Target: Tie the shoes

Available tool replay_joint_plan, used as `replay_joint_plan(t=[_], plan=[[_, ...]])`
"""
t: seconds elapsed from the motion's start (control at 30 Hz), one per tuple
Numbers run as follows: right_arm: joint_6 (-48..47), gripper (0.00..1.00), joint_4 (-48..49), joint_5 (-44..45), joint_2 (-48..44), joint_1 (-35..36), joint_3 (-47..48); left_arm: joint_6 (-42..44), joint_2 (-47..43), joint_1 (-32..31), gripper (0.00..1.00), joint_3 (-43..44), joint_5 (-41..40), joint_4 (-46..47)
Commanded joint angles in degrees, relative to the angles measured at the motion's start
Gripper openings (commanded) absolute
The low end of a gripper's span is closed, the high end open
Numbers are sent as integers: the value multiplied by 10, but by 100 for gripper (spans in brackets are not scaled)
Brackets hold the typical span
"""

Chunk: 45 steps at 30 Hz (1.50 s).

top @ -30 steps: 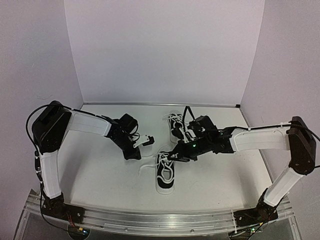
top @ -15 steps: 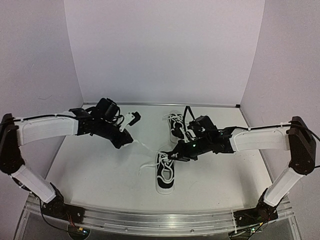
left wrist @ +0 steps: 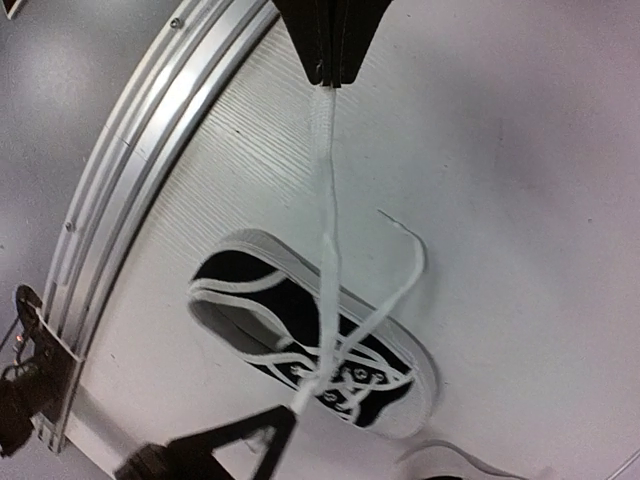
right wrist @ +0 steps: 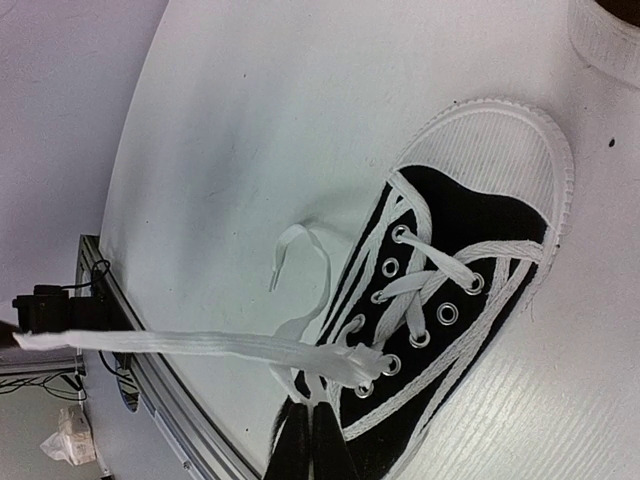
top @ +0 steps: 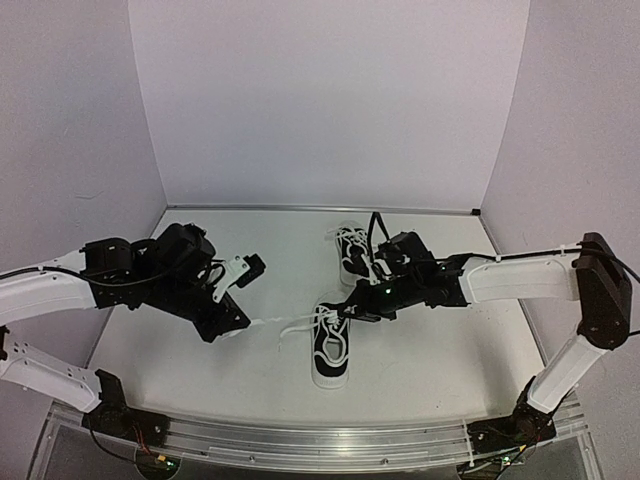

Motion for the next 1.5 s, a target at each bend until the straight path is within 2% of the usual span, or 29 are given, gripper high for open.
replay_joint_plan(t=[0.0, 0.17, 0.37, 0.5, 0.73, 1.07, 1.3, 1.4, 1.47], plan=[[-10, 0, 5, 12, 12, 2, 19, 5, 33, -78, 0, 22, 41, 1], [-27, 0, 0, 9, 14, -7, 28, 106, 174, -113, 0, 107, 124, 44], [-55, 0, -5, -12, 11, -21, 34, 237, 332, -125, 0, 228, 221, 105], [-76, 0, -9, -30, 5, -28, 41, 315, 416, -125, 0, 309, 243, 113], [-107, 0, -16, -66, 4, -46, 51, 411, 513, -125, 0, 389, 256, 135], [-125, 0, -17, -94, 23, -50, 50, 450, 554, -125, 0, 357, 210, 230], [-133, 0, -23, -94, 26, -56, 47, 467, 571, -125, 1, 351, 195, 244], [-134, 0, -23, -100, 28, -57, 47, 466, 574, -126, 9, 352, 185, 243], [-134, 0, -23, -101, 28, -56, 47, 459, 572, -125, 19, 351, 178, 245]])
